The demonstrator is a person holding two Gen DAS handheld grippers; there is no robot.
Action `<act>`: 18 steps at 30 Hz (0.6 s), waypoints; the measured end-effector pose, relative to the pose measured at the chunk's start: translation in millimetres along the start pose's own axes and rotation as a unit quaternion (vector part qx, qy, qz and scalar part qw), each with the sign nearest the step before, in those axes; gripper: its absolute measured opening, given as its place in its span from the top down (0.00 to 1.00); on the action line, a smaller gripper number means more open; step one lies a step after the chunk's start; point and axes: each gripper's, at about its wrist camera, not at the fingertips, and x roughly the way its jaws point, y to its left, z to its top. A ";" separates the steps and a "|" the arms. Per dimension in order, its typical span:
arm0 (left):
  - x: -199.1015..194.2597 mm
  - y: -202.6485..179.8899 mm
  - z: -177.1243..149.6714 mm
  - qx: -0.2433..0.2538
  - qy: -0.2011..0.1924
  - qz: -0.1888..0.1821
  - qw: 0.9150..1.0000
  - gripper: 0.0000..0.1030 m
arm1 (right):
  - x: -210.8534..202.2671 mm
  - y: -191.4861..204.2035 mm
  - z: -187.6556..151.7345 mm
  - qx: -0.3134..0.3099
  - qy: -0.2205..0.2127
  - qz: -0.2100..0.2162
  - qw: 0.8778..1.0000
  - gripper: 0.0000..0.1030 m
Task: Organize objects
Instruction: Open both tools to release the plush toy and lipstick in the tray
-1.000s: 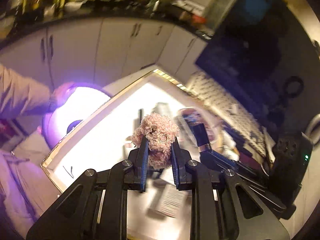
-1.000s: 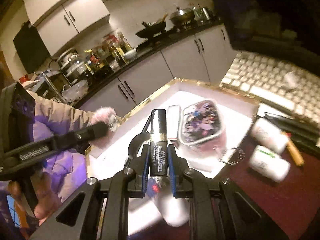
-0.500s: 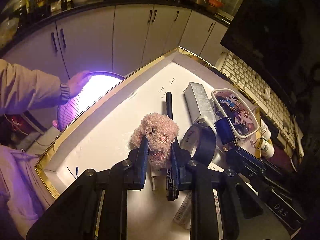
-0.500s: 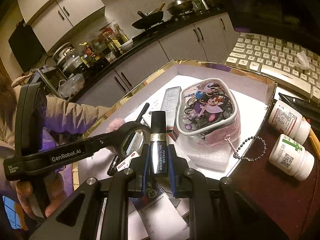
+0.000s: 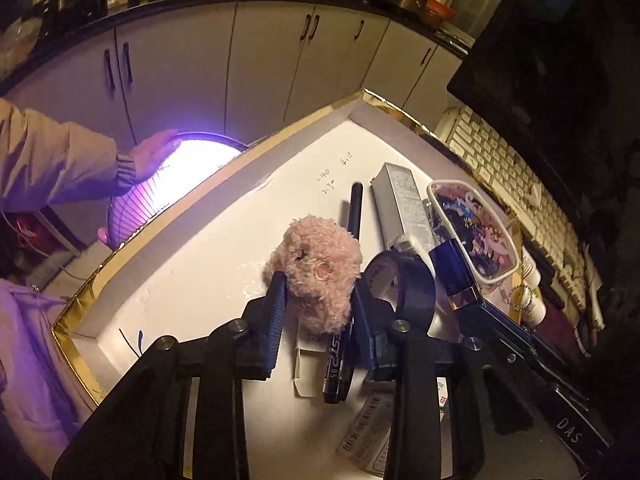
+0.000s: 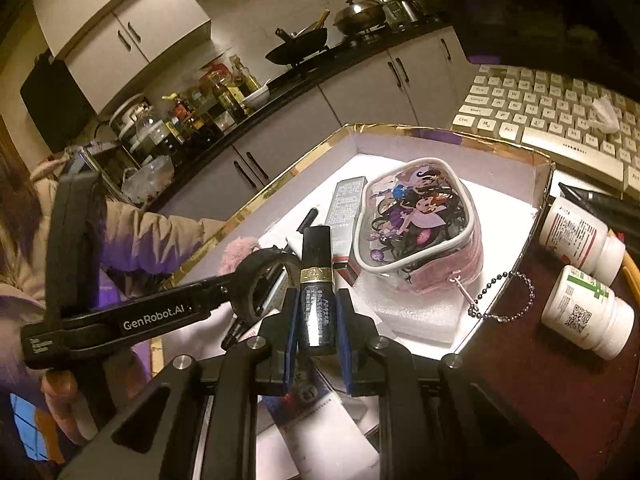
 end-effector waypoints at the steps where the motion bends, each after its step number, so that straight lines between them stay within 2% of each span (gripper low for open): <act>1: -2.3 1.6 0.4 -0.005 -0.007 -0.002 1.000 0.69 | -1.4 0.1 0.3 0.001 -0.004 0.000 1.000 0.83; 4: -10.4 4.6 2.3 -0.015 -0.029 0.010 0.999 0.69 | -7.8 0.2 1.7 0.002 -0.023 -0.003 1.000 0.76; 6: -14.1 6.9 3.1 -0.020 -0.039 0.016 0.999 0.69 | -10.8 -1.2 2.3 0.006 -0.032 -0.003 0.999 0.60; 7: -14.9 7.7 3.3 -0.021 -0.040 0.019 0.999 0.69 | -11.8 -2.1 2.6 0.008 -0.035 -0.005 0.999 0.58; 15: -16.4 14.0 1.5 -0.038 -0.051 0.036 0.997 0.69 | -13.9 -2.4 1.1 0.004 -0.043 -0.008 0.999 0.57; 18: -24.0 17.5 0.8 -0.054 -0.068 0.040 0.995 0.69 | -17.3 2.0 -0.4 -0.008 -0.053 -0.012 0.998 0.57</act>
